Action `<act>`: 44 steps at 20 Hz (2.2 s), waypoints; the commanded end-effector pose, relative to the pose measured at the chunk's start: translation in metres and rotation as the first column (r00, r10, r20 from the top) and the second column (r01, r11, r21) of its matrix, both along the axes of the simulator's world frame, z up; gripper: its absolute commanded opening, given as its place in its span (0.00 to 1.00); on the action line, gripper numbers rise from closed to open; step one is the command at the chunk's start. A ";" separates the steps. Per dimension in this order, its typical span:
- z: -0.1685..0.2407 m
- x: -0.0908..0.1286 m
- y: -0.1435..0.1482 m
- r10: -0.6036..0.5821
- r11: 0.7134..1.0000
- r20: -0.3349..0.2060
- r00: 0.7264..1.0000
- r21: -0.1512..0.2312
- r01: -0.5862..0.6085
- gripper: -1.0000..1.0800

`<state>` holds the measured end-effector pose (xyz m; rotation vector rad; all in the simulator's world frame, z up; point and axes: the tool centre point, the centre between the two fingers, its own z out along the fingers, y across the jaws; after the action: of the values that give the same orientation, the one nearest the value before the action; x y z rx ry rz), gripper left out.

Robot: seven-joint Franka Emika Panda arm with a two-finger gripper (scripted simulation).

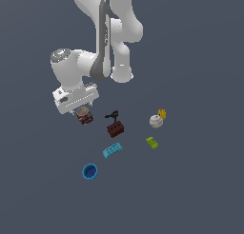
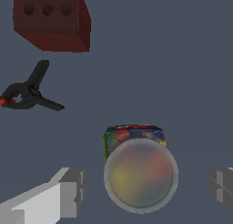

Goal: Pick up a designated object from a clutter of objects.

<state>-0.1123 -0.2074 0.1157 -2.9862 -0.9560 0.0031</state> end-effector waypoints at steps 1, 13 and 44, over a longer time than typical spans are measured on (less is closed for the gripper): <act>-0.004 -0.005 -0.004 0.018 1.000 0.002 1.000 -0.003 -0.018 0.96; -0.012 -0.010 -0.008 0.033 0.999 0.003 0.999 -0.005 -0.033 0.96; -0.049 -0.009 -0.009 0.035 0.999 0.006 0.999 -0.007 -0.035 0.00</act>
<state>-0.1232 -0.2157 0.0634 -2.9746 -1.0094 0.0019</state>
